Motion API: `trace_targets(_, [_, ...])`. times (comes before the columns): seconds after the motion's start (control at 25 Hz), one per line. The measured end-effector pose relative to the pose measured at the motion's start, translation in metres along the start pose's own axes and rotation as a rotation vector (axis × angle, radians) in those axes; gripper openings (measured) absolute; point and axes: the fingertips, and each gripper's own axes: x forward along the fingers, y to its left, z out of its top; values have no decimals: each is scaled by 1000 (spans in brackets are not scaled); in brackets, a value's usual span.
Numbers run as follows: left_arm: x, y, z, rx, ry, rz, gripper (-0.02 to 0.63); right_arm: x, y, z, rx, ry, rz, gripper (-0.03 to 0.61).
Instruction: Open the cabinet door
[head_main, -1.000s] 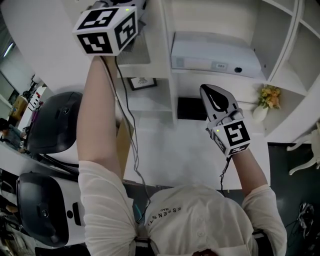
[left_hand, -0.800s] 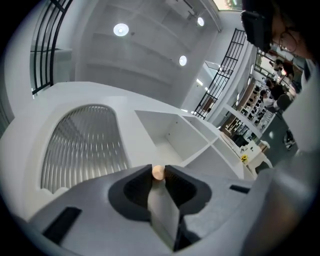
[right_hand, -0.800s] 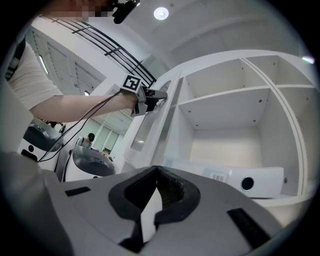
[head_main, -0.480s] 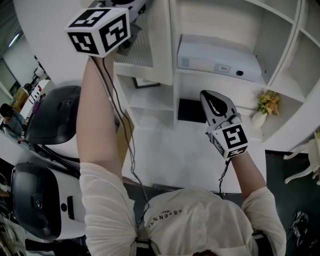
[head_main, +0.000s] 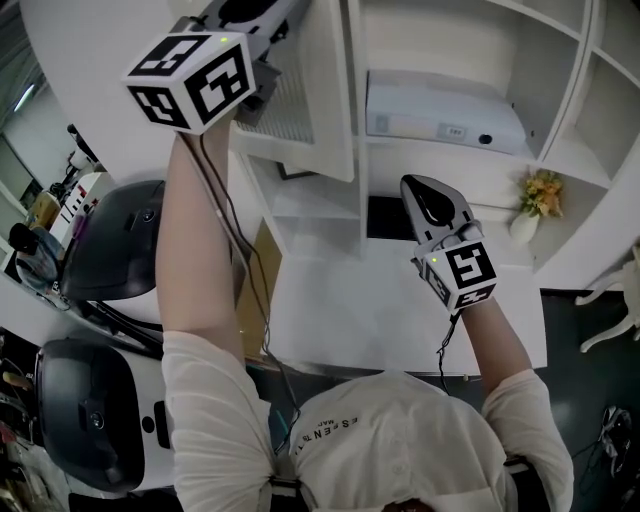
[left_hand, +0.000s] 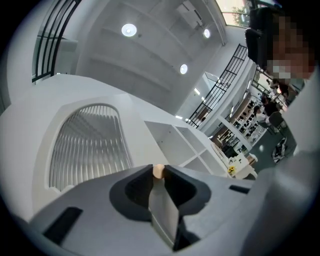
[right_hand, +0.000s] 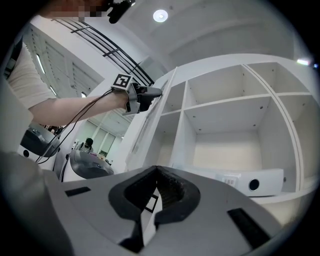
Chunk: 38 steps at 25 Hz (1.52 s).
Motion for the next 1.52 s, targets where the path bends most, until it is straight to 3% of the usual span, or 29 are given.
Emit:
trace_targets(0.72, [-81, 1, 37, -83, -98, -155, 73, -5, 66, 22, -4, 35, -100, 15])
trace_targets(1.28, [-171, 36, 56, -183, -142, -241, 74, 21, 159, 43, 30, 8, -63, 15])
trace_targets(1.52, [-171, 45, 47, -209, -136, -253, 77, 30, 158, 41, 53, -4, -37, 15])
